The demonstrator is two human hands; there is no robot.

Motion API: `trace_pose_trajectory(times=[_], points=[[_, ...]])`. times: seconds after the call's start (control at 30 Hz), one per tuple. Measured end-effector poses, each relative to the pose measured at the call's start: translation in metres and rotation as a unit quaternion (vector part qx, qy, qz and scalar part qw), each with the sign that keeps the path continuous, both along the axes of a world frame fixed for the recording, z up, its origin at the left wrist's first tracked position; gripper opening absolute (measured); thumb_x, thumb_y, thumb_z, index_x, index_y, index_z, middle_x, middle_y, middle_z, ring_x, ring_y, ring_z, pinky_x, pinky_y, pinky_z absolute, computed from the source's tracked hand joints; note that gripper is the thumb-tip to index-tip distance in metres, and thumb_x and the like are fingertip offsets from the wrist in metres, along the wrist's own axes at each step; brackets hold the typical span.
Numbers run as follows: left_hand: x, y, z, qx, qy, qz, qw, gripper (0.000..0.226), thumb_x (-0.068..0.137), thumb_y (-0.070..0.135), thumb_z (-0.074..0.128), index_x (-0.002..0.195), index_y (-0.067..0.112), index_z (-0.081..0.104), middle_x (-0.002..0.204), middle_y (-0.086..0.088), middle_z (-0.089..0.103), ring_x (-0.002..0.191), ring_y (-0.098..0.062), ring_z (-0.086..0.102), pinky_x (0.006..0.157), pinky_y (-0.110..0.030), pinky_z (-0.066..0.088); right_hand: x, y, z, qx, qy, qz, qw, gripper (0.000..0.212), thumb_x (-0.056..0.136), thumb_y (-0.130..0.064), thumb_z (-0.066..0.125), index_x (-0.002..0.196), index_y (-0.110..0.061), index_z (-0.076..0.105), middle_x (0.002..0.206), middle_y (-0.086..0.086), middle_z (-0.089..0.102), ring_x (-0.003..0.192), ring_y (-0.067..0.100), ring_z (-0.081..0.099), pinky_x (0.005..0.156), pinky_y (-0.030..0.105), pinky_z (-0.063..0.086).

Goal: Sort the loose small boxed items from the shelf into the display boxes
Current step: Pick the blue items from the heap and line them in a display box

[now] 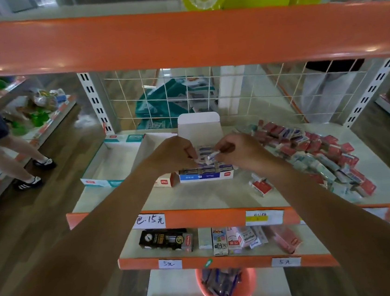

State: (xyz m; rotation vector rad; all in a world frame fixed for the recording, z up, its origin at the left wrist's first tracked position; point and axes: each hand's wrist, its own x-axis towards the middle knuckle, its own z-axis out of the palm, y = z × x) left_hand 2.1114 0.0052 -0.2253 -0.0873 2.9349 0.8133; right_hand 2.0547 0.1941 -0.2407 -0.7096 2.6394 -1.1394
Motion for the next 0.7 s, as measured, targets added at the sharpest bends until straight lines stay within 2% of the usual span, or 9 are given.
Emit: trace_pose_trajectory(times=[0.13,0.23,0.3,0.37,0.5,0.7], points=[[0.005,-0.008,0.0,-0.005,-0.004,0.001,1.0,0.02,0.079,0.02,0.076,0.096,0.012,0.071,0.106,-0.001,0.068,0.088,-0.016,0.064,0.074,-0.021,0.055,0.005,-0.008,0.0,0.018,0.016,0.028,0.999,0.014,0.082,-0.014,0.074,0.092,-0.019,0.067,0.087,-0.005,0.066,0.083,0.013,0.063,0.073,0.021,0.05],[0.009,-0.008,-0.002,-0.015,-0.003,-0.007,1.0,0.016,0.081,0.02,0.073,0.095,0.012,0.073,0.105,-0.001,0.069,0.082,-0.012,0.061,0.065,-0.012,0.048,0.006,-0.012,-0.001,0.026,0.016,0.03,0.999,0.012,0.08,-0.012,0.074,0.088,-0.017,0.067,0.087,-0.002,0.068,0.084,0.016,0.065,0.079,0.03,0.054],[0.011,-0.008,-0.003,-0.022,-0.007,-0.008,1.0,0.015,0.082,0.021,0.072,0.095,0.013,0.073,0.106,-0.001,0.068,0.085,-0.013,0.061,0.062,-0.009,0.042,0.007,-0.013,-0.001,0.025,0.019,0.027,0.999,0.01,0.08,-0.012,0.074,0.087,-0.016,0.068,0.088,0.0,0.069,0.085,0.017,0.066,0.081,0.033,0.055],[0.012,-0.006,-0.004,-0.031,-0.001,-0.008,0.999,0.019,0.082,0.023,0.072,0.098,0.014,0.072,0.11,-0.002,0.068,0.091,-0.015,0.061,0.068,-0.011,0.042,0.007,-0.013,-0.001,0.031,0.017,0.032,0.999,0.009,0.08,-0.012,0.074,0.088,-0.015,0.07,0.09,0.0,0.07,0.085,0.017,0.066,0.082,0.035,0.055],[0.013,-0.004,-0.004,-0.061,0.004,-0.008,0.998,0.029,0.081,0.028,0.073,0.107,0.014,0.068,0.118,-0.002,0.066,0.103,-0.018,0.06,0.09,-0.024,0.045,0.008,-0.012,-0.001,0.041,0.009,0.044,0.998,0.009,0.081,-0.012,0.072,0.088,-0.016,0.068,0.092,0.002,0.07,0.084,0.018,0.066,0.081,0.039,0.056],[0.013,-0.008,-0.007,-0.066,-0.014,-0.021,0.998,0.028,0.084,0.027,0.071,0.108,0.013,0.066,0.121,-0.004,0.064,0.103,-0.019,0.061,0.092,-0.026,0.046,0.011,-0.008,0.002,0.059,-0.005,0.056,0.997,0.012,0.079,-0.01,0.074,0.084,-0.018,0.066,0.09,-0.001,0.07,0.084,0.017,0.067,0.079,0.036,0.057]])
